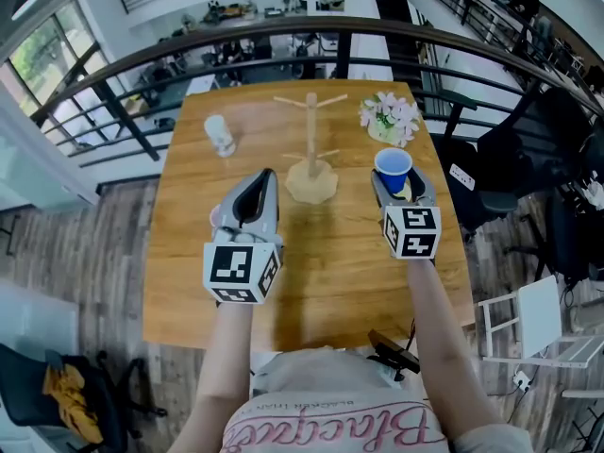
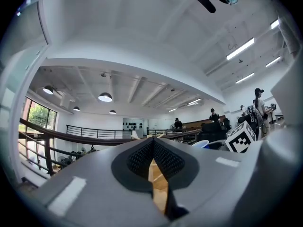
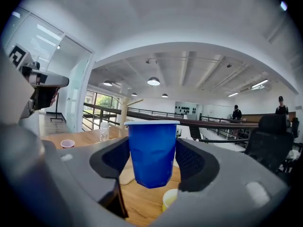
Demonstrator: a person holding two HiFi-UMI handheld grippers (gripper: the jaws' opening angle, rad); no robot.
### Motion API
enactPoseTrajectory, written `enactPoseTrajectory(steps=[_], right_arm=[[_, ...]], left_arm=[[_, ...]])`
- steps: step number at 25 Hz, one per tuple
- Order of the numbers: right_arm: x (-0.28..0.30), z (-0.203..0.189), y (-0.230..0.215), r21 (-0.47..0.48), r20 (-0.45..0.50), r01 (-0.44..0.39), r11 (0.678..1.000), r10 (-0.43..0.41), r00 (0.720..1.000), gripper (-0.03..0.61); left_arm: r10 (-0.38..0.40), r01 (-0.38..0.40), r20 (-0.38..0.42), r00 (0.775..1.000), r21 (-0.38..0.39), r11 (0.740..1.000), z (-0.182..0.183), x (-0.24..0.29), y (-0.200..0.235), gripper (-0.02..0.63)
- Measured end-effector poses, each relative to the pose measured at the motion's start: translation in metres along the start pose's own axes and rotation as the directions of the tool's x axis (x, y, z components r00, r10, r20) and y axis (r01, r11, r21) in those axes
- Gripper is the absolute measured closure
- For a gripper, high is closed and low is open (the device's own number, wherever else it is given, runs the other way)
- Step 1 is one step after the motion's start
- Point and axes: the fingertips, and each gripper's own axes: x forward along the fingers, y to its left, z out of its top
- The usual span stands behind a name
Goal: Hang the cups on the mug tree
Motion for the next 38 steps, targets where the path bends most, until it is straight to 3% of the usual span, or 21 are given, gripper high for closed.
enactPoseTrajectory(steps=[7,11,16,27,30,38], right_arm=[[0.021,0.026,-0.003,-0.161,0.001,-0.034,0.986,0.035,0.999,0.288],[0.034,0.038,-0.001,-0.295,-0.024,-0.064,0.953,0.059,0.998,0.288],[0.053,0.049,-0.002,-0.392,-0.056,-0.109,0.913,0.094,0.994,0.288],[0.09,0.08,0.002,-0.651,-0.106,-0.155,0.743,0.112,0.988,0.29],[0.099,0.084,0.006,-0.746,-0.122,-0.16,0.646,0.103,0.987,0.29],[0.123,0.088,0.028,-0.953,-0.136,-0.143,0.266,0.047,0.99,0.29]], left_arm=[[0.017,-0.017,0.002,1.0,0.014,1.0,0.004,0.001,0.007,0.6],[0.025,-0.025,0.0,1.0,0.016,1.0,0.003,0.0,0.011,0.6],[0.022,-0.022,-0.001,1.0,0.022,1.0,0.003,0.002,0.014,0.6],[0.03,-0.03,-0.009,1.0,0.022,0.999,-0.002,0.009,0.025,0.6],[0.035,-0.035,-0.012,0.999,0.019,0.999,-0.003,0.008,0.029,0.6],[0.053,-0.052,-0.021,0.998,0.019,0.998,-0.009,0.006,0.04,0.6]])
